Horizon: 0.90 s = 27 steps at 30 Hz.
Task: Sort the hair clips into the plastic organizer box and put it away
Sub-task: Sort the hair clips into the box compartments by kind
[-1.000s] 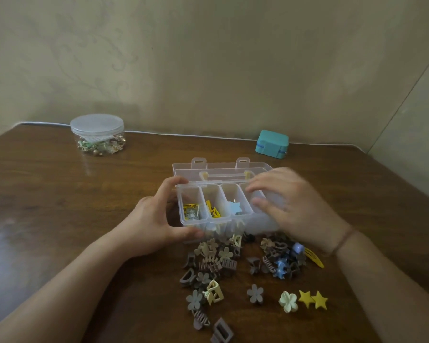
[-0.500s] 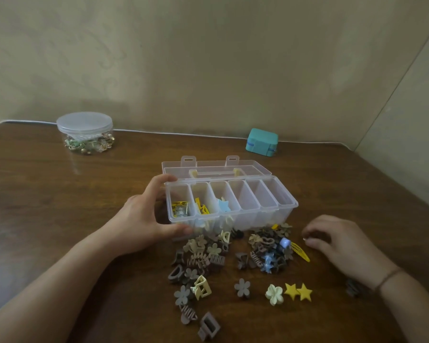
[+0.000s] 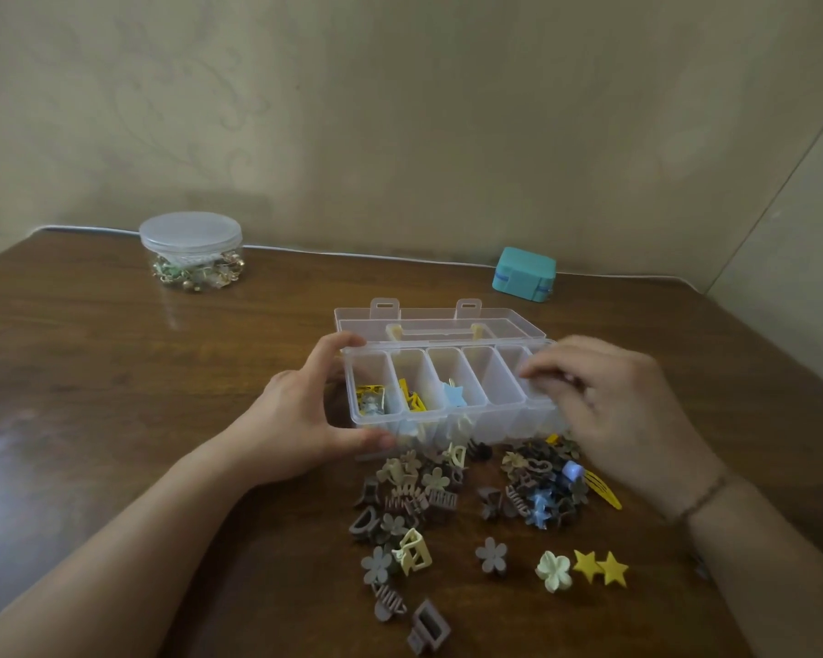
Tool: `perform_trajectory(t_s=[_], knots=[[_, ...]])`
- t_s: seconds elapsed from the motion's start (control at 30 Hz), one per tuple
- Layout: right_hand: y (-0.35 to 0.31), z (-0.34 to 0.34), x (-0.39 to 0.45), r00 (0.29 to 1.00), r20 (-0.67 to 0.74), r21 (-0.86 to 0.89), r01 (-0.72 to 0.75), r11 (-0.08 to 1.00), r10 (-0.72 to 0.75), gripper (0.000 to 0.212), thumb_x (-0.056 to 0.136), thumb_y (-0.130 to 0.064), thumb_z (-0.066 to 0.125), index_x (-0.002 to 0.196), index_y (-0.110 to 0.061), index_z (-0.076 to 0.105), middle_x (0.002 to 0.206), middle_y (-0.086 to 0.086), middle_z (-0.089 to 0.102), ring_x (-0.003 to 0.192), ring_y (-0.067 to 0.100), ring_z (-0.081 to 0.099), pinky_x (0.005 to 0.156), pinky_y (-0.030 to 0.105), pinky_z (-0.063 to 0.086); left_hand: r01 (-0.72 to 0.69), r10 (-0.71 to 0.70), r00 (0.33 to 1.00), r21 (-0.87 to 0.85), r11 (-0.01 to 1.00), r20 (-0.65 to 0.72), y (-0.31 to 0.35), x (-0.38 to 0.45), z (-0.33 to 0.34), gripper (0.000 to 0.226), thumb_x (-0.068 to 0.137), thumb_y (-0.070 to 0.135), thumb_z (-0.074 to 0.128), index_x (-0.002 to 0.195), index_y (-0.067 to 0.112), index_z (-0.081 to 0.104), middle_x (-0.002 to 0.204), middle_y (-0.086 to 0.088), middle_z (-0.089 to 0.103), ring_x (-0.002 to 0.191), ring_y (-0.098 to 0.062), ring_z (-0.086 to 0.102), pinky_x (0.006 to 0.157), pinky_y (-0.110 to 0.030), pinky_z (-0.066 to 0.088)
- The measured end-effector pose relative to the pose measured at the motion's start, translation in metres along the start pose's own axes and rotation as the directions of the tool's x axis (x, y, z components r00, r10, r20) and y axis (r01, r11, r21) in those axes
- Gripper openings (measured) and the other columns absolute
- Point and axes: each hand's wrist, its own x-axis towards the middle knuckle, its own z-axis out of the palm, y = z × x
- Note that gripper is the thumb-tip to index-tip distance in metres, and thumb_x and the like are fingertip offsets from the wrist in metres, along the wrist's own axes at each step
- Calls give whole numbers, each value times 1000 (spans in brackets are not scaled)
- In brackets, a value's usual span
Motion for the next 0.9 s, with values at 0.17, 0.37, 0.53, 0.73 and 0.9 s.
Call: perform_trajectory(t_s=[0.17,0.37,0.53,0.73,0.9], knots=[[-16,49,35,991,124,35,40,999,-44,17,92,-15,60,100,-23,72,95,-8,70,93,10,58,83,34,51,10,-10,1000,1,1000,7,-1,0,-1,101,51,78,76,132,59,20,142,12,53,131,-10,47,112,-43,37],[-7,33,30,995,97,63,7,998,-13,20,92,-13,57,105,-20,71,100,-10,68,98,3,57,90,18,44,6,-6,1000,15,1000,1,-1,1,0,104,50,79,75,136,55,21,133,22,52,131,-8,46,112,-40,36],[17,-16,-15,991,101,16,-87,996,85,23,87,-18,61,105,-30,66,94,-24,61,92,-11,56,76,2,43,-1,1,1000,0,1000,-4,4,-1,0,102,53,66,79,137,50,23,125,26,48,120,2,46,104,-26,35],[40,-28,-72,846,412,-159,-300,941,339,34,82,-35,71,99,-56,51,98,-32,55,89,-3,56,70,13,45,-1,1,1000,-4,1000,-14,4,-1,1,102,51,69,79,135,53,23,127,23,47,119,0,45,103,-27,36],[39,-4,-73,850,323,-192,-372,908,416,36,86,-34,67,119,-45,57,97,-34,50,82,-4,53,71,16,46,-3,3,1000,-19,1000,-8,3,0,1,102,51,70,80,135,54,23,138,16,50,123,-2,47,106,-29,37]])
